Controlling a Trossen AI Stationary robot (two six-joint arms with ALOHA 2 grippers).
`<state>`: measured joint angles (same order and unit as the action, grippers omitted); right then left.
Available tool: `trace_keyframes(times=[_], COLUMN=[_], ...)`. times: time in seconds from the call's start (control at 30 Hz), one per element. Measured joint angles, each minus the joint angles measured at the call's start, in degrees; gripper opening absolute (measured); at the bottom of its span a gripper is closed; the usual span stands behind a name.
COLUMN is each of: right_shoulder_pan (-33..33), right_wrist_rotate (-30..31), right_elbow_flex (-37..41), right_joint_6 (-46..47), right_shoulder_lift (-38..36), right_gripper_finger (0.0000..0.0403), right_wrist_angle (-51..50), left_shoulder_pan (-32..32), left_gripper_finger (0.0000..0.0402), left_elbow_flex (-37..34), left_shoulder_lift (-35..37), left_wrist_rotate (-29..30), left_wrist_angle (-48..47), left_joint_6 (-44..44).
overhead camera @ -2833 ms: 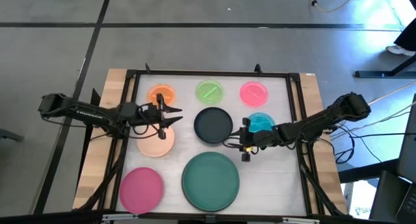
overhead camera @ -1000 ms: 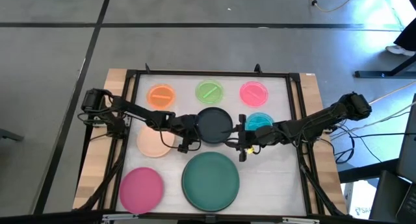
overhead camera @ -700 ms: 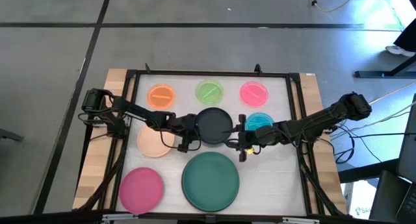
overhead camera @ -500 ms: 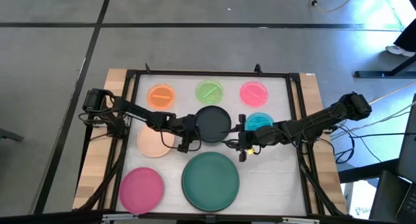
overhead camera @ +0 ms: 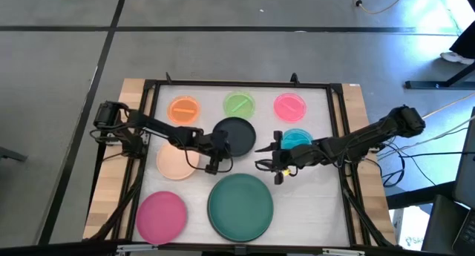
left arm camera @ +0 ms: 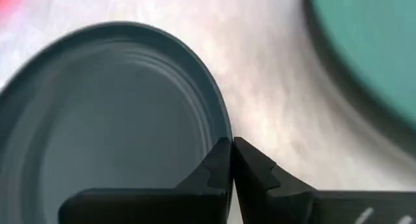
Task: Stack plastic plates
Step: Stack the black plate on top of the green plate
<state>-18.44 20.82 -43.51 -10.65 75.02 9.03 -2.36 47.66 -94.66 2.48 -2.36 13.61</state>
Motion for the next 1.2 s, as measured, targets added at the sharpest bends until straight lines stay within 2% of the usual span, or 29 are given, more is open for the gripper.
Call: trace_keyframes(times=[0.27, 0.37, 0.5, 0.6, 0.77, 0.93, 1.1, 1.2], right_shoulder_pan=[-0.02, -0.91, -3.85, -6.06, -7.58, -7.41, -7.41, -7.42], right_wrist_rotate=[-0.94, -0.97, 2.12, 6.77, 10.03, 10.18, 10.67, 10.89], right_elbow_flex=[0.04, 0.99, 1.97, 1.99, 1.99, 1.99, 1.99, 1.99], right_joint_6=[10.75, 13.35, 13.75, 13.77, 13.87, 15.18, 15.12, 14.92], right_shoulder_lift=[-3.2, -3.19, -3.19, -3.19, -3.17, -3.17, -3.17, -2.69], right_gripper_finger=[0.0161, 0.0161, 0.0161, 0.0161, 0.0161, 0.0161, 0.0161, 0.0161], right_wrist_angle=[-16.1, -18.47, -19.14, -20.18, -19.93, -19.62, -19.54, -19.34], left_shoulder_pan=[-5.85, -9.01, -14.21, -18.01, -23.9, -27.58, -28.99, -28.9], left_gripper_finger=[0.0004, 0.0004, 0.0004, 0.0004, 0.0004, 0.0004, 0.0005, 0.001], left_elbow_flex=[8.65, 11.9, 16.62, 19.24, 19.96, 19.51, 15.24, 13.18], left_shoulder_lift=[0.03, 0.03, 0.05, 0.05, 0.1, 0.1, 0.1, 0.1], left_wrist_rotate=[-0.1, -0.42, -1.11, -3.58, -8.18, -7.37, -3.17, -3.03], left_wrist_angle=[-6.79, -10.15, -17.21, -20.67, -15.27, -10.99, -6.8, -3.31], left_joint_6=[-0.02, -0.09, -2.43, -4.62, -5.7, -7.55, -12.18, -14.9])
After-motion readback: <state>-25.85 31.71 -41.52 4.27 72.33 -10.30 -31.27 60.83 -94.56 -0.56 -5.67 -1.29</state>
